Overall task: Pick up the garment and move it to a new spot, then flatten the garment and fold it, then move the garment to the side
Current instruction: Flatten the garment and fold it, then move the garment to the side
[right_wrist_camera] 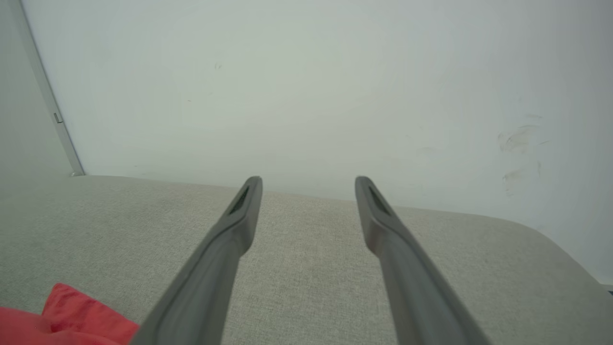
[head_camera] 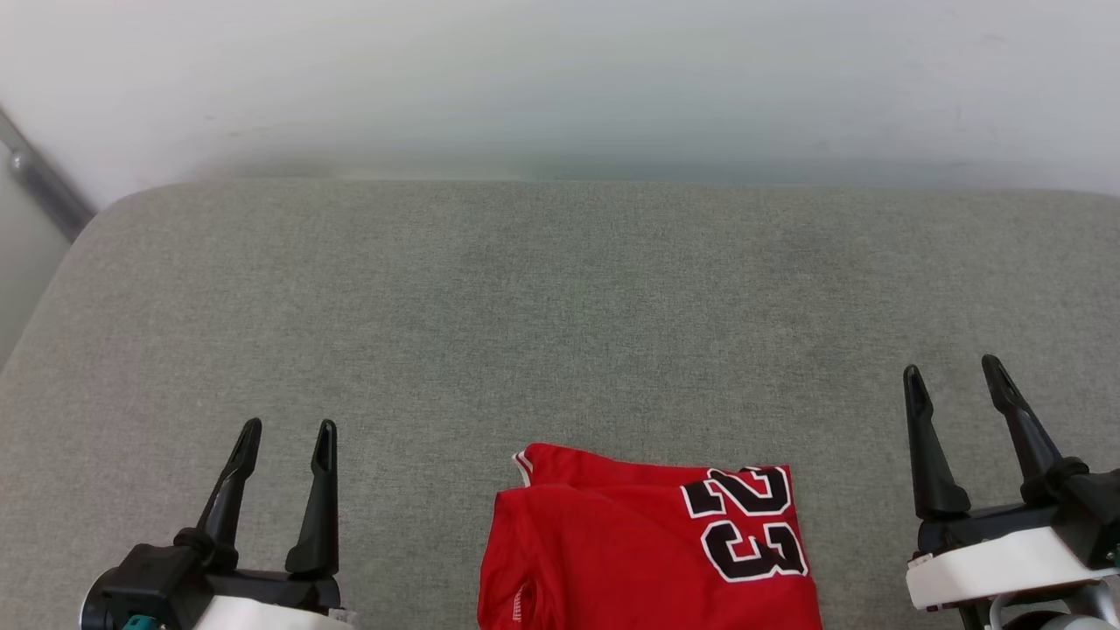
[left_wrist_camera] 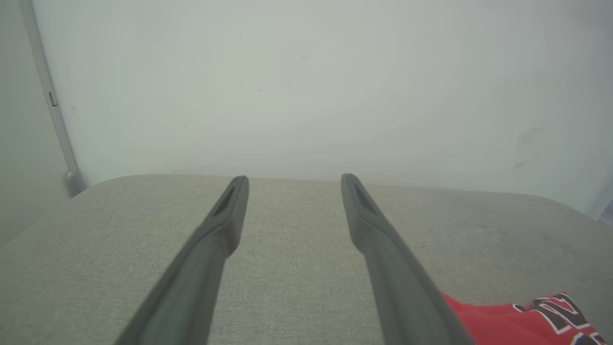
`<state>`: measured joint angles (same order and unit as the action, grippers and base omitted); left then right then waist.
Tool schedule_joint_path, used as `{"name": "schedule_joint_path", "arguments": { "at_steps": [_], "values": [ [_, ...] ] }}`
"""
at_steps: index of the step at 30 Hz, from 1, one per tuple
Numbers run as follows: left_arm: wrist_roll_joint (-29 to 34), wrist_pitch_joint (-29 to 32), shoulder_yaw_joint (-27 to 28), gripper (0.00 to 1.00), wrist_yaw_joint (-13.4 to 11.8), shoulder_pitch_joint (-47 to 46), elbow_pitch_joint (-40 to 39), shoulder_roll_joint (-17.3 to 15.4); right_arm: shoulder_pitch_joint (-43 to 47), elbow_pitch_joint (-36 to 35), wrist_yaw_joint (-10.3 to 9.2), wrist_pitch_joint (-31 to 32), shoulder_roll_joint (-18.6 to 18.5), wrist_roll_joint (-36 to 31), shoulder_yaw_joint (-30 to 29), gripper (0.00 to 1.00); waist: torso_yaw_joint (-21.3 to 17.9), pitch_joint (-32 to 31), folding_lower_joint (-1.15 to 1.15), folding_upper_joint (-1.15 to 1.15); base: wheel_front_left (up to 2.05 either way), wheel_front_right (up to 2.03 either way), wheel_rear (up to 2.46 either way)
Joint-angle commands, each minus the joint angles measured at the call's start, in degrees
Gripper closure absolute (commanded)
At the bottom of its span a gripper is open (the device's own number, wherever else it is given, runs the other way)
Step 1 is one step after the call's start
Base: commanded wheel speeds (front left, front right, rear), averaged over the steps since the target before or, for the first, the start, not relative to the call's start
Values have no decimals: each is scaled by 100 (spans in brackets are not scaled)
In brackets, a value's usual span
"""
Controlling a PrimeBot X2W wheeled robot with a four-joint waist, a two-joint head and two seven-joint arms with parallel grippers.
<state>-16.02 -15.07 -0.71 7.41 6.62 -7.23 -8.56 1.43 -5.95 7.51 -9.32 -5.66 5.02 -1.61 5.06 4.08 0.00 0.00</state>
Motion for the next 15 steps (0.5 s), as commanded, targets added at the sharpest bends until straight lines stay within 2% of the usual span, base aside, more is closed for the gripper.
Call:
{"name": "schedule_joint_path", "arguments": {
  "at_steps": [1,15],
  "values": [
    [-14,-13,40,0,8,54,-31,-5,36,13,-4,-17,38,-15,3,0,1,-22,0,0,0,0,0],
    [45,-13,-36,0,8,52,-53,-22,21,20,-4,164,78,77,36,0,-4,-3,0,0,0,0,0]
  ]
}}
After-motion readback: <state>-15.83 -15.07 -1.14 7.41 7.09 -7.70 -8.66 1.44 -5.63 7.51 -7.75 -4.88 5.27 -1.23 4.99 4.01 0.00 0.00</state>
